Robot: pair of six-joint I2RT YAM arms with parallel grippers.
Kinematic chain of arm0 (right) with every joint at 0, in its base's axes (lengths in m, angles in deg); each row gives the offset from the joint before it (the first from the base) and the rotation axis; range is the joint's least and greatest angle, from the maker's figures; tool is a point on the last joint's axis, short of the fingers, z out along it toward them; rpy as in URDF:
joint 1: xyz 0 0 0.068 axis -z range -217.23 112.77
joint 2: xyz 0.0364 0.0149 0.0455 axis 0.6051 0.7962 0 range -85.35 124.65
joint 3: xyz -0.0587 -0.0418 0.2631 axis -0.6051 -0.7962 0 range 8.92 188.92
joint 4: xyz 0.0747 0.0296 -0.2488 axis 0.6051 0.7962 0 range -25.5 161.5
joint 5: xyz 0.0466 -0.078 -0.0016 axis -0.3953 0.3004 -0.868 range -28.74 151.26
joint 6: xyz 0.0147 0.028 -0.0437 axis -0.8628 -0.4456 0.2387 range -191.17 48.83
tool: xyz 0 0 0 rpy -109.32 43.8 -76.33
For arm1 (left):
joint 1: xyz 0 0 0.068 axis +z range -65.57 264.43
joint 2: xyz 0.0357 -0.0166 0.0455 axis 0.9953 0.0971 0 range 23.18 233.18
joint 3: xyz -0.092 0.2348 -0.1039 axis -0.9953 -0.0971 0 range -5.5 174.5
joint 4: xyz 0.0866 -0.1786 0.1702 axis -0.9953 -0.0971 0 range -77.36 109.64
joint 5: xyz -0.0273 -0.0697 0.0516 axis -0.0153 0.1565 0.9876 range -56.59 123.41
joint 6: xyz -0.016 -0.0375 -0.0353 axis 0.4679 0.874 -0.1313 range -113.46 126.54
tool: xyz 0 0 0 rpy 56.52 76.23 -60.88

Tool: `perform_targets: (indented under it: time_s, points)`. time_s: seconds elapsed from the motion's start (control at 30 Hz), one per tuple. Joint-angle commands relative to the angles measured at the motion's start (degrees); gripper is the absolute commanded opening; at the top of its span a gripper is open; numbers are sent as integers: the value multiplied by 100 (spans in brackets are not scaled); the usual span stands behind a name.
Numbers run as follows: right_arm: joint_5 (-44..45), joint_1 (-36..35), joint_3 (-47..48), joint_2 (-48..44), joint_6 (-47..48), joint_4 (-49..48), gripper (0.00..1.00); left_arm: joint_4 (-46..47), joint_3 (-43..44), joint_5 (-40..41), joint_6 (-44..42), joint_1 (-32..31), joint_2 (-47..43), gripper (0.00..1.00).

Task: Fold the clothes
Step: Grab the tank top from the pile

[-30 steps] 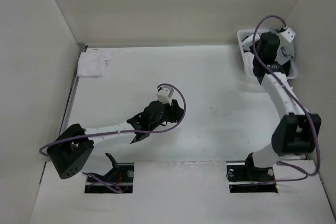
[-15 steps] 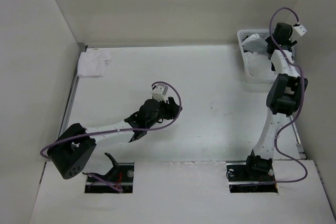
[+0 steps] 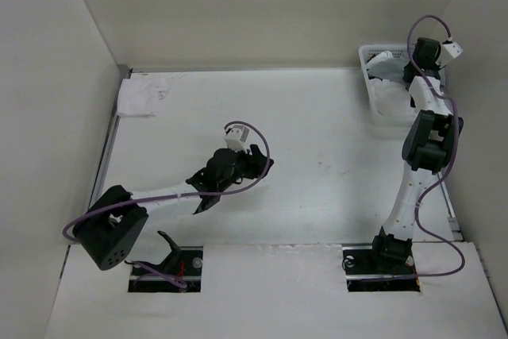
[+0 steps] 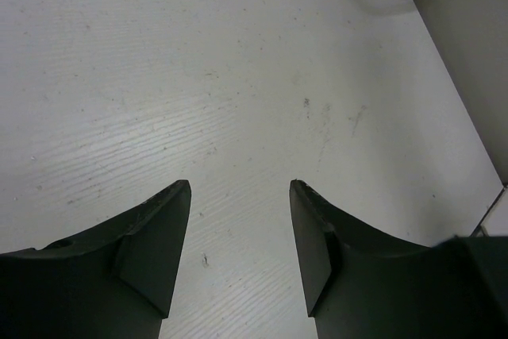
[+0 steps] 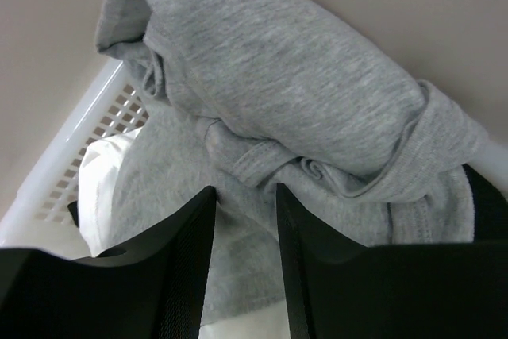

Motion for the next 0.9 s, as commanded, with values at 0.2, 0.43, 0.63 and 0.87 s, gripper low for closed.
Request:
perform_targets:
  time_s: [0.2,0.43,0.63,0.87]
  points:
    - [9,214,-311,-136,215,-41,26,445,-74,-184,151,68,53,52]
    - [-18,135,-1055,-968,302,-1127,0,453,-56,-184,151,85,114,52]
    - [61,-278,-1988,-2559,408,-2184,0,453,-39,-175,151,77,44,52]
    - [-674,-1287,-2368,-4615,592,-2511,1,243,-13,-78,238,182,-491,52]
